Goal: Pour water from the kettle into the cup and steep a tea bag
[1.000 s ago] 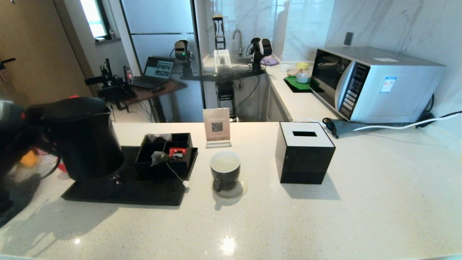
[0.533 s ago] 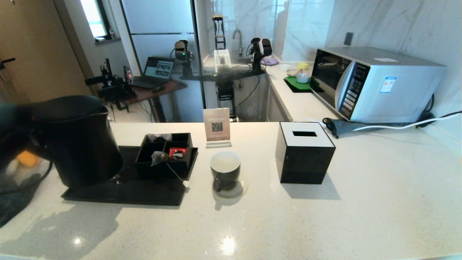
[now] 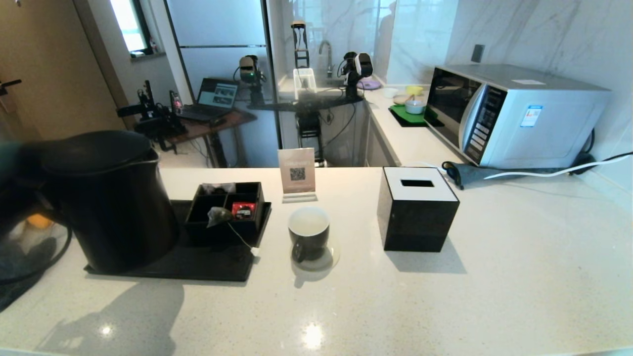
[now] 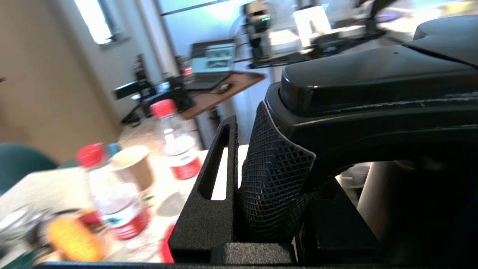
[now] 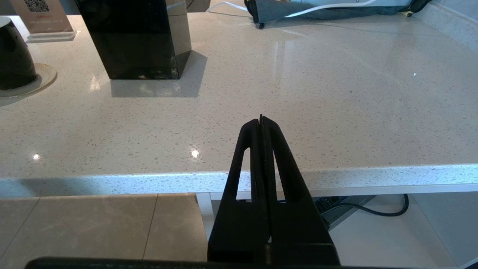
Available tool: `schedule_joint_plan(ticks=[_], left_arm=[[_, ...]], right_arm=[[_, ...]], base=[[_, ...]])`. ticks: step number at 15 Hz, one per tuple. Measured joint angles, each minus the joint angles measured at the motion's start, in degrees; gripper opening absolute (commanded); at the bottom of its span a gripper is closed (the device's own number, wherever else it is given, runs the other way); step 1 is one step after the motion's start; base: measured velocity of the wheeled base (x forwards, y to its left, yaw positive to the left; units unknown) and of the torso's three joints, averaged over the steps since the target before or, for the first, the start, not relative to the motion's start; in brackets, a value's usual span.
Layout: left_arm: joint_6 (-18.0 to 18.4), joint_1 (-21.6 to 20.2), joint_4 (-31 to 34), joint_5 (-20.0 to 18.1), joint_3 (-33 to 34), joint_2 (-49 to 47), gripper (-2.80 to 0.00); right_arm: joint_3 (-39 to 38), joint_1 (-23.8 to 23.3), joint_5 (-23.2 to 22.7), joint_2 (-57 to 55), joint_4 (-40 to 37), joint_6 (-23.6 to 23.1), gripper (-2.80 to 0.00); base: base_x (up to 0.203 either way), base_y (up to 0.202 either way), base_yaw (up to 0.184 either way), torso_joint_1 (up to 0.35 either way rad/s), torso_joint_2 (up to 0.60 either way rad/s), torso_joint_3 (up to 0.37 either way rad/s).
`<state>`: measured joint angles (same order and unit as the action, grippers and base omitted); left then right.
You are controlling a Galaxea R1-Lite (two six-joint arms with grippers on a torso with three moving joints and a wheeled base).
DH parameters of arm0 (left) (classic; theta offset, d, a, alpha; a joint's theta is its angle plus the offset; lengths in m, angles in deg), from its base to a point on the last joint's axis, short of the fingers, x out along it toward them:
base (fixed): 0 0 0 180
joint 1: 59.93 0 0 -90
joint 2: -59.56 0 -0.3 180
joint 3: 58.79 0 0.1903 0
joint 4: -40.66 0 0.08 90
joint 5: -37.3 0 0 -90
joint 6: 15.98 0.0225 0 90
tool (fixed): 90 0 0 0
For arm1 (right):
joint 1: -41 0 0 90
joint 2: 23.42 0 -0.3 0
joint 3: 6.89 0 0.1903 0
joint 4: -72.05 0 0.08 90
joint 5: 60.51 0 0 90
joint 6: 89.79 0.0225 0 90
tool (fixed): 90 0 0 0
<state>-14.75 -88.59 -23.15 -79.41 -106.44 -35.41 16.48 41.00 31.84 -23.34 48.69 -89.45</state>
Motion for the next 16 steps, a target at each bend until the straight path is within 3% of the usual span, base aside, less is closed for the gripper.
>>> schedule_joint_plan(ticks=[8,16], left_arm=[[-0.77,8.76,-0.07,0.23,6.8,7.75,-2.8],[-2.02,12.35,-0.04,0.54,8.08,8.96,-2.8]], right_arm=[[0.0,0.0,0.01,0.0,0.0,0.02,-2.8],[0.0,0.0,-0.02,0.0,0.0,0.0,-2.8]], base=[[0.0,0.0,0.0,0.0,0.0,0.0],[0.0,0.0,0.0,0.0,0.0,0.0]])
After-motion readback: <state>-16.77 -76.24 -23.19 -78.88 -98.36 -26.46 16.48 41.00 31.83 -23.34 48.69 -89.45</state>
